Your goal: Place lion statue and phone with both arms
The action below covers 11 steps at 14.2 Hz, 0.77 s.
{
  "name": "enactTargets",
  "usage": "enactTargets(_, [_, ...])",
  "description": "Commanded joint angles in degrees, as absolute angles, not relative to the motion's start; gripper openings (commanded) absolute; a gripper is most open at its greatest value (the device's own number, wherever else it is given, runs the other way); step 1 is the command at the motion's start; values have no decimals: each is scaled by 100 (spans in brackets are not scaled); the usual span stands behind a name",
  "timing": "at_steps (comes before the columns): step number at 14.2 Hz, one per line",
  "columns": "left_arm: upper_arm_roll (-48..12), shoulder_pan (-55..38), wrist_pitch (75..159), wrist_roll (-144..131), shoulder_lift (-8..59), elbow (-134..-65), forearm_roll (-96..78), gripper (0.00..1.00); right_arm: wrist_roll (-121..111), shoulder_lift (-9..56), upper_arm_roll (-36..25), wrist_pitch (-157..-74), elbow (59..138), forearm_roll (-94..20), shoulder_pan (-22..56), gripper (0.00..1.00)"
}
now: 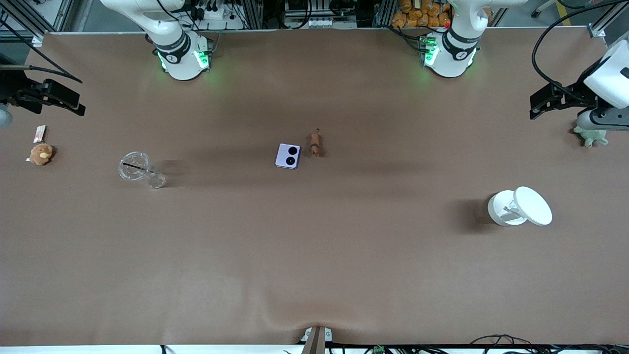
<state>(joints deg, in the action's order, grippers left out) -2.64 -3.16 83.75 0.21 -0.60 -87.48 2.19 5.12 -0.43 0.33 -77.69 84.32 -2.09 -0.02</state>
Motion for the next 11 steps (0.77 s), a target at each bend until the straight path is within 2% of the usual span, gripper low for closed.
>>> enactTargets(1, [-272, -308, 8358, 131, 0, -8631, 255, 100, 457, -202, 26, -7822, 8587, -123, 35, 100])
enactTargets(11, [-299, -325, 8350, -96, 0, -8622, 150, 100, 457, -185, 26, -7796, 8596, -123, 35, 100])
